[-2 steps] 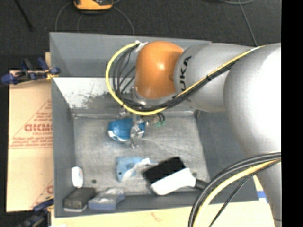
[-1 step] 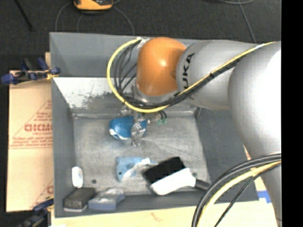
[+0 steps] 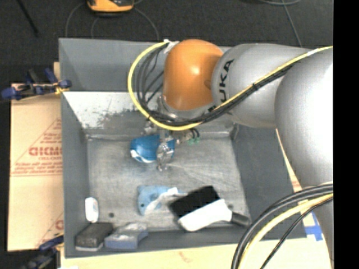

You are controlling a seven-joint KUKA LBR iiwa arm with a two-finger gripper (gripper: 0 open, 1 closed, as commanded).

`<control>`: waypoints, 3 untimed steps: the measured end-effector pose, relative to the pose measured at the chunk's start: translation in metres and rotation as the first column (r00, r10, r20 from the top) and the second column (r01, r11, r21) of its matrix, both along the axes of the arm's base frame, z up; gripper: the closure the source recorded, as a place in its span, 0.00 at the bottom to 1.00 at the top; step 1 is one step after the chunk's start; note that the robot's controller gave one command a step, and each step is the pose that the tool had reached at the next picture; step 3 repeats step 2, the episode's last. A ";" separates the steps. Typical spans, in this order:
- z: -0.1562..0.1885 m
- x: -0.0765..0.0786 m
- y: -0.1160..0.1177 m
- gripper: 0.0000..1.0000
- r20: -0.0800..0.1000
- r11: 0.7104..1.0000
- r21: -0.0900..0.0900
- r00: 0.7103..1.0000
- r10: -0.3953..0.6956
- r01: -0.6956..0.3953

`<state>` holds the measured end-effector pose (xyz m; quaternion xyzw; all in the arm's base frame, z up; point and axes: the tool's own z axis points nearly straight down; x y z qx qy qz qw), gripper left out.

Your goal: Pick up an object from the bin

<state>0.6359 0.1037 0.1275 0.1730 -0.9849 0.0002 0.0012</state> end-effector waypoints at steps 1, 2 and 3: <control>0.014 0.000 0.000 1.00 0.000 1.000 0.000 1.000 -0.001 0.001; 0.028 0.000 0.000 1.00 0.001 1.000 0.000 1.000 -0.002 0.002; 0.028 0.000 0.000 1.00 0.001 1.000 0.000 1.000 -0.002 0.002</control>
Offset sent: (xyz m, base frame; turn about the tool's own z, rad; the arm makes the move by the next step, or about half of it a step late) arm 0.0000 0.0001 0.0035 0.0000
